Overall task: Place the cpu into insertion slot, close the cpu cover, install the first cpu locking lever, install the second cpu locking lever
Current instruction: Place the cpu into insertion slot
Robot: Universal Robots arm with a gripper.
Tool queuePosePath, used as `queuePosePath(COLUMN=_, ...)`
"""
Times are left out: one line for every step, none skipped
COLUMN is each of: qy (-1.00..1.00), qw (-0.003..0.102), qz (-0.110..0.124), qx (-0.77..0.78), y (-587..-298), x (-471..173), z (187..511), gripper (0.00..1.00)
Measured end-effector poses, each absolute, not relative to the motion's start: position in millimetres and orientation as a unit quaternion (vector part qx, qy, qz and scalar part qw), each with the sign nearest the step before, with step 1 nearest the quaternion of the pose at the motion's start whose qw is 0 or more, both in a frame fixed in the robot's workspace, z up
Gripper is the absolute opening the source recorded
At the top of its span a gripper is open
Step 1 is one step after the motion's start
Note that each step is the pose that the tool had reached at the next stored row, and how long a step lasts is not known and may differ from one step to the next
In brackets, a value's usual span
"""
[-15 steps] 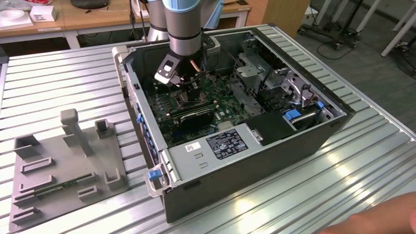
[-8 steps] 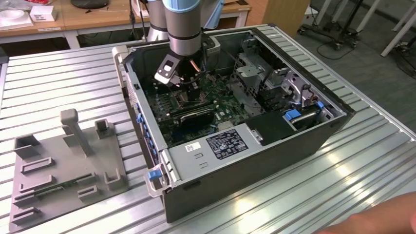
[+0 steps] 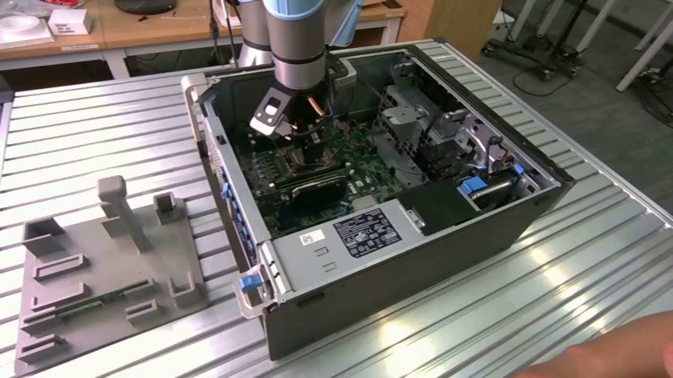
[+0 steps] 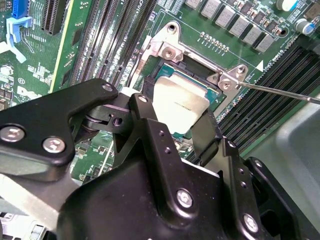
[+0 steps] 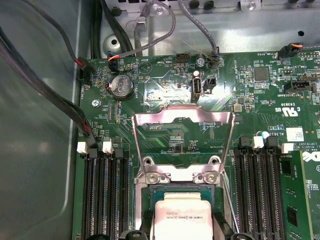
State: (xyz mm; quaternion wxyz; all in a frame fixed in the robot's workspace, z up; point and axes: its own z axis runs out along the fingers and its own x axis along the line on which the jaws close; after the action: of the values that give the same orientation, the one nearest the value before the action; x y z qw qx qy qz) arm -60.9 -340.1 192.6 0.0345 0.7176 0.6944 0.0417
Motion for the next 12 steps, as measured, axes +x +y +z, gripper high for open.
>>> queuePosePath(qy=0.694, qw=0.034, qz=0.042, qx=0.718, y=-340.0, x=-60.9, z=193.1, gripper=0.54)
queuePosePath(qy=0.694, qw=0.034, qz=0.042, qx=0.718, y=-340.0, x=-60.9, z=193.7, gripper=0.54)
queuePosePath(qy=0.694, qw=0.034, qz=0.042, qx=0.718, y=-340.1, x=-60.9, z=194.3, gripper=0.54)
queuePosePath(qy=0.694, qw=0.035, qz=0.042, qx=0.718, y=-340.1, x=-61.0, z=194.8, gripper=0.54)
queuePosePath(qy=0.694, qw=0.035, qz=0.041, qx=0.718, y=-340.2, x=-61.0, z=195.0, gripper=0.54)
queuePosePath(qy=0.694, qw=0.035, qz=0.042, qx=0.718, y=-340.2, x=-61.0, z=195.0, gripper=0.54)
queuePosePath(qy=0.694, qw=0.034, qz=0.042, qx=0.718, y=-340.1, x=-61.0, z=195.0, gripper=0.54)
queuePosePath(qy=0.694, qw=0.034, qz=0.042, qx=0.718, y=-340.0, x=-61.0, z=195.0, gripper=0.54)
queuePosePath(qy=0.694, qw=0.034, qz=0.042, qx=0.718, y=-339.4, x=-61.0, z=195.0, gripper=0.54)
queuePosePath(qy=0.694, qw=0.034, qz=0.042, qx=0.718, y=-339.4, x=-61.0, z=195.0, gripper=0.54)
queuePosePath(qy=0.694, qw=0.034, qz=0.042, qx=0.718, y=-339.3, x=-61.0, z=195.0, gripper=0.54)
queuePosePath(qy=0.694, qw=0.034, qz=0.042, qx=0.718, y=-339.2, x=-61.0, z=195.0, gripper=0.54)
